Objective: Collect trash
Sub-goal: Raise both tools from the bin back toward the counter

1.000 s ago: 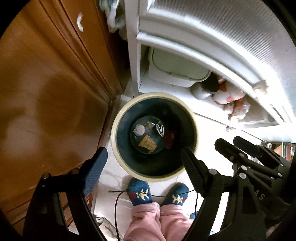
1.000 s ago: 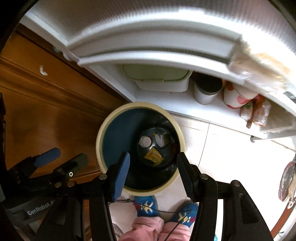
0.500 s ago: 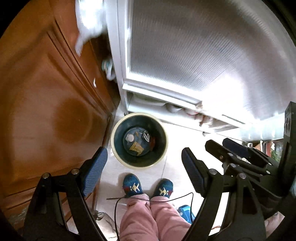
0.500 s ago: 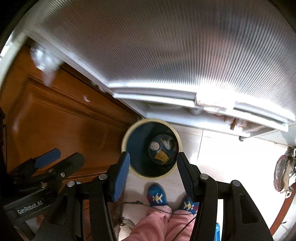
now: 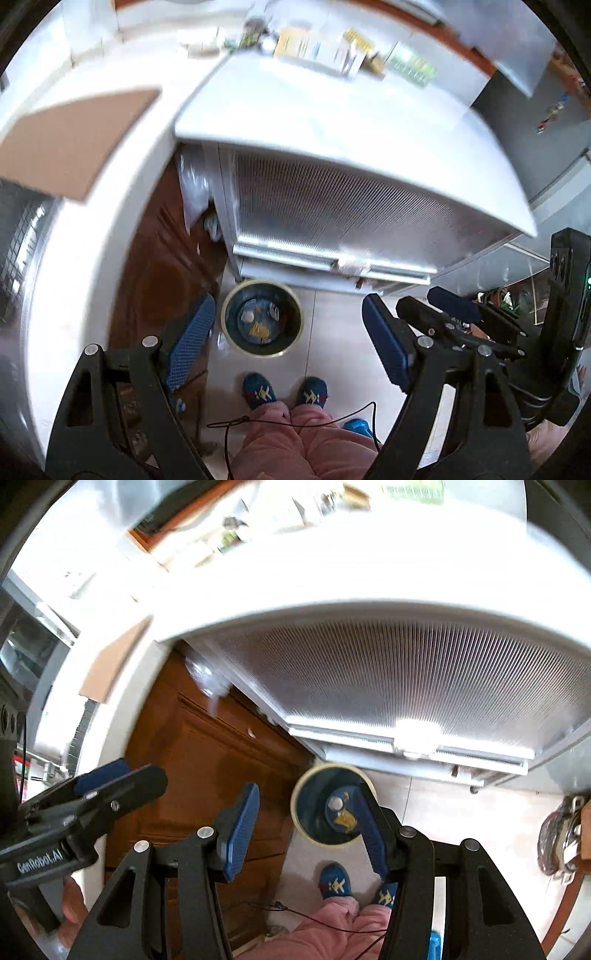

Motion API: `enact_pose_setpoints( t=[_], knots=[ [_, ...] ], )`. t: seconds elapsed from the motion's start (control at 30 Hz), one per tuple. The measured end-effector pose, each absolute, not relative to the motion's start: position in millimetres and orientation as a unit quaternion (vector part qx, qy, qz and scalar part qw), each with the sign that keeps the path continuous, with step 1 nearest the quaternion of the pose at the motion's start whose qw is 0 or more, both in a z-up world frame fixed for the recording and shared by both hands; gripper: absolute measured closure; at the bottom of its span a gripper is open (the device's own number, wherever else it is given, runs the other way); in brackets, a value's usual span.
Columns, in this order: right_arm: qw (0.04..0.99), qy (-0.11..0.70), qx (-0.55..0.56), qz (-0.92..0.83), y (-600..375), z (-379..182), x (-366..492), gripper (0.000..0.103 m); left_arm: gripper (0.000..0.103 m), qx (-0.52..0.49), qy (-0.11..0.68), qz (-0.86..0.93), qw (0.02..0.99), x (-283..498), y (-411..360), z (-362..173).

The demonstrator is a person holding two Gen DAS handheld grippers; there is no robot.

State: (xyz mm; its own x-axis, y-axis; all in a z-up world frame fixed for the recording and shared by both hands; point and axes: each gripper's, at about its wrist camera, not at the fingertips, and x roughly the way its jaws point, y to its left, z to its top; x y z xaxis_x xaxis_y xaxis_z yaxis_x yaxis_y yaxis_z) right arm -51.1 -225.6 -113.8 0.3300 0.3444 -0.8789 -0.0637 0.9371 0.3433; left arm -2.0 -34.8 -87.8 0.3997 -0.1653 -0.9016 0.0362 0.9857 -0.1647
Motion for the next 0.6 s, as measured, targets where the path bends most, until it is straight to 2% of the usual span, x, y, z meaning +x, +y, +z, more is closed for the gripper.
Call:
enact_pose_setpoints(
  t=[0.27, 0.6],
  knots=[
    [0.848, 0.501, 0.123, 0.122, -227, -13, -61, 0.045, 0.023, -0.057, 0.489, -0.09, 0.866, 0, -25, 6],
    [0.897, 0.412, 0.13, 0.091, -251, 84, -49, 0.038, 0.023, -0.053, 0.429, -0.113, 0.895, 32, -16, 68]
  ],
)
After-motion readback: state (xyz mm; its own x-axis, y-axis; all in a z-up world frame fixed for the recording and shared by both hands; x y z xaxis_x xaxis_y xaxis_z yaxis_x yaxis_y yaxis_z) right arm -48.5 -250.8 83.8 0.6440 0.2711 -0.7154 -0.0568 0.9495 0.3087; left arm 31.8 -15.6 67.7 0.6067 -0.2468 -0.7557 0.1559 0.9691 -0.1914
